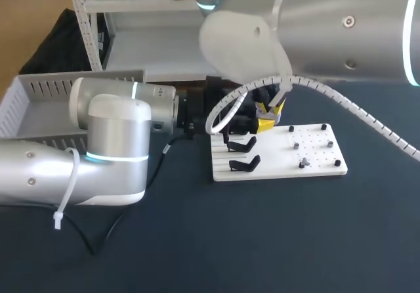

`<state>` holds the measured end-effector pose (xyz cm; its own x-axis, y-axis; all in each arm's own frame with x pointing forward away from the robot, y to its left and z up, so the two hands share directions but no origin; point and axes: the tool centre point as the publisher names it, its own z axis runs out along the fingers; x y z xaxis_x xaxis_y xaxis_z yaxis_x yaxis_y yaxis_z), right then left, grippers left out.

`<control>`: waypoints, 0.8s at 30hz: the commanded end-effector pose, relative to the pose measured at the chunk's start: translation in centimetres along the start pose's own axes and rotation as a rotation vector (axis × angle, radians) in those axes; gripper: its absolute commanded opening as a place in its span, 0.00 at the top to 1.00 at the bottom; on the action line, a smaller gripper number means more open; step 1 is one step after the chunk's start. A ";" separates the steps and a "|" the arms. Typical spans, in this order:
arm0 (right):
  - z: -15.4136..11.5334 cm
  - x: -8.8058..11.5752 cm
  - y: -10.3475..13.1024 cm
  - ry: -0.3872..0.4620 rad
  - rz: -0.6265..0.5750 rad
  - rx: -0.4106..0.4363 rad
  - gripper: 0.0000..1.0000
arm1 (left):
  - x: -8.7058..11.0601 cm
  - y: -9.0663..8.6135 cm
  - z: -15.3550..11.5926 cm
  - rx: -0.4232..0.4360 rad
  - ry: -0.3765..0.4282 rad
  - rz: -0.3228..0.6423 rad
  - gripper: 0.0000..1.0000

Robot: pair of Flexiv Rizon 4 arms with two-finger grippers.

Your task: Pick up each earbud case from the left stands, insert the matching earbuds, close the lid, and place the case in the box.

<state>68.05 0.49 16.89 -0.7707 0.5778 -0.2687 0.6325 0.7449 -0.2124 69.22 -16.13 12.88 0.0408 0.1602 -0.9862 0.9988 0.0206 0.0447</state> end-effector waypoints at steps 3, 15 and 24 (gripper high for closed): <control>0.0 0.0 0.2 -0.001 0.001 -0.003 0.77 | -0.2 0.1 0.1 0.000 0.001 0.000 1.00; -0.8 0.3 0.1 -0.005 -0.001 -0.011 0.75 | -0.2 0.1 0.1 0.000 0.001 0.000 1.00; -2.5 0.6 -1.4 -0.017 0.002 -0.046 0.72 | -0.2 0.1 0.1 0.000 0.001 0.000 1.00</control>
<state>67.63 1.27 18.89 -0.7693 0.5748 -0.2789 0.6313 0.7511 -0.1932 69.24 -16.19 13.09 0.0416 0.1595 -0.9863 0.9988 0.0200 0.0453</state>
